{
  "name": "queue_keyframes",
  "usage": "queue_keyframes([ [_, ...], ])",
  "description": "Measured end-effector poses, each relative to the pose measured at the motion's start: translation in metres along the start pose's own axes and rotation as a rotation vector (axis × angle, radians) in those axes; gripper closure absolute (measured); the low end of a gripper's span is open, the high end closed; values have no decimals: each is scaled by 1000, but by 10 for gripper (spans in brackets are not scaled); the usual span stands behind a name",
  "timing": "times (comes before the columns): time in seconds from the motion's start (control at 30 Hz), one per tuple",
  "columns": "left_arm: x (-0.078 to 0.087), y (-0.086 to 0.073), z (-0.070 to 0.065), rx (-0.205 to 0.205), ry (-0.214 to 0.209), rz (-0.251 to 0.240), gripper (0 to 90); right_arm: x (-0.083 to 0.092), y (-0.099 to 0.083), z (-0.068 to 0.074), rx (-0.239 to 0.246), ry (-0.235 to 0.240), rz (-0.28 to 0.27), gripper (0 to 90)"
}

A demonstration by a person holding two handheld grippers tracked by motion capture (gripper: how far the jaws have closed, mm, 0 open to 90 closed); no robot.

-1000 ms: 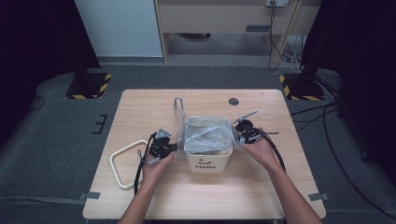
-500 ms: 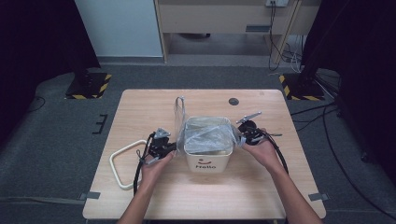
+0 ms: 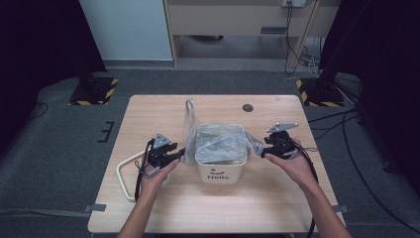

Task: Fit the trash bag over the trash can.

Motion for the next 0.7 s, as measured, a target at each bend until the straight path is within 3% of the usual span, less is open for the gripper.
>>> queue_keyframes([
  [0.17,10,0,3,-13,13,-12,548,13,-5,-2,4,10,-27,373],
  [0.33,24,-1,1,-13,8,-15,611,31,-11,1,17,32,-47,531],
  [0.53,39,-3,-18,-46,-46,-32,604,52,-14,11,38,51,-89,620],
  [0.7,49,-2,-35,-64,-92,-54,591,54,-15,24,68,71,-106,712],
])
Point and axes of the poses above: each handheld gripper's, and its own axes: x roughly backward along the jaws, y roughly out of its top, z roughly to its left, the point moved 10 cm from there along -x, roughly forward along the jaws, and after that the axes turned 8 degrees about -y, right-handed, at the moved point
